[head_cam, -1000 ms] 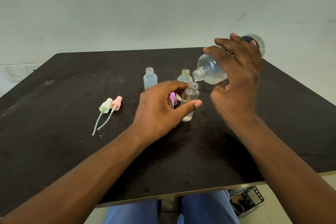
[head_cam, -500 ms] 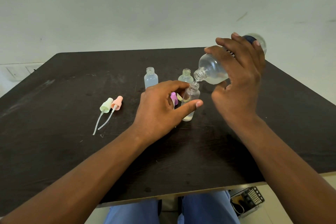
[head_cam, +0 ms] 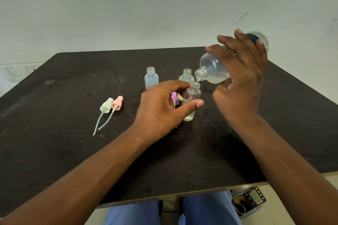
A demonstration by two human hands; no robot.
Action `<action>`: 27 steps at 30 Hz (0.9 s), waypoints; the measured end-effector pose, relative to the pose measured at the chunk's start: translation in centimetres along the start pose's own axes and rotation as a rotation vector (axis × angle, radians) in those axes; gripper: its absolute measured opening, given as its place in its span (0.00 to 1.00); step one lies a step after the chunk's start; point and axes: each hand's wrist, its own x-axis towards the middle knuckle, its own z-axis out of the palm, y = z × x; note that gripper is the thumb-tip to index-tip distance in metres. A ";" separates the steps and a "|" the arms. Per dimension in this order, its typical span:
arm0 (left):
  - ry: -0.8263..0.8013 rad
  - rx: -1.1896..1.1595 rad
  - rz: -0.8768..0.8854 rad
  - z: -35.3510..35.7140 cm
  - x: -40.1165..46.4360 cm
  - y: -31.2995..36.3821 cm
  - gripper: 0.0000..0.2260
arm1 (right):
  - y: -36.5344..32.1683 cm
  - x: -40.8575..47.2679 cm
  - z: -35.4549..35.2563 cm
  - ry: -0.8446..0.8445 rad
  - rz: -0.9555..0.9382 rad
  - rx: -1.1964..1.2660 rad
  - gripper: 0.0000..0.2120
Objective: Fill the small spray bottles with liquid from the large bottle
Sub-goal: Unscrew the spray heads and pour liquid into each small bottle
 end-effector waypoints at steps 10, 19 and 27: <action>-0.006 0.000 -0.003 -0.1 0.1 0.0 0.19 | -0.1 0.0 0.0 0.000 -0.001 -0.026 0.35; 0.007 -0.007 -0.022 0.1 0.0 -0.2 0.18 | -0.1 0.0 0.0 0.008 -0.006 -0.033 0.35; 0.012 -0.007 -0.025 0.2 0.1 -0.3 0.18 | -0.1 -0.1 0.1 0.011 -0.005 -0.030 0.35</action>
